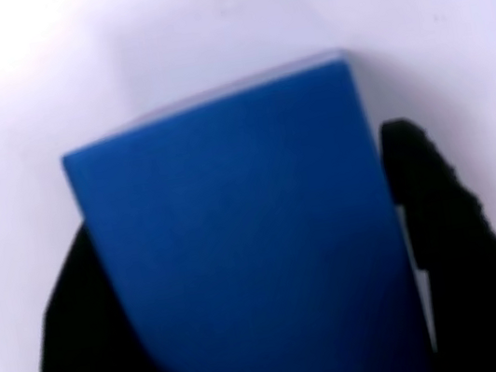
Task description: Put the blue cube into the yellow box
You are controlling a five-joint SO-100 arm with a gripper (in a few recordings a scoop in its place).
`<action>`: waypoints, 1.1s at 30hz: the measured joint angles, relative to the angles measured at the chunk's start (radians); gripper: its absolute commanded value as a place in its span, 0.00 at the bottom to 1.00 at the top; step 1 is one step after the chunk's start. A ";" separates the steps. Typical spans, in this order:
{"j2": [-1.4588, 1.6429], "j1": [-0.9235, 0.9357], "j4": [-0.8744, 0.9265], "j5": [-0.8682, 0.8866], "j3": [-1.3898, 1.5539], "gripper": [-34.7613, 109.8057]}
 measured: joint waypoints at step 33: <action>0.994 0.183 0.054 0.066 0.793 0.36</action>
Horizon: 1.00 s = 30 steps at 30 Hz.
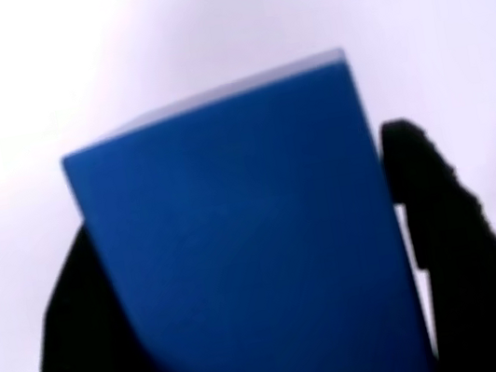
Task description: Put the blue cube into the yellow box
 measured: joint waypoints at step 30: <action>0.670 0.480 0.081 0.023 0.660 0.36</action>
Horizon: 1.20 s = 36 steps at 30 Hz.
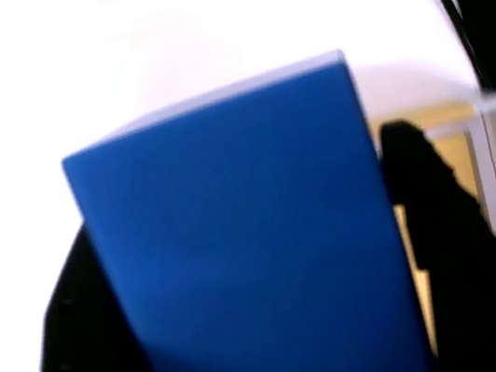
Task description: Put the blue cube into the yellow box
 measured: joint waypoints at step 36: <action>0.347 0.048 -0.327 -0.028 0.569 0.48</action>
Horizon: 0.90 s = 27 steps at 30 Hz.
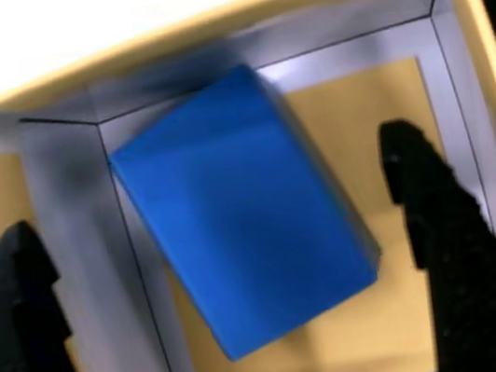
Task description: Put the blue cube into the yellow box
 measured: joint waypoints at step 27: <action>-0.020 -0.543 0.660 0.044 -0.647 0.24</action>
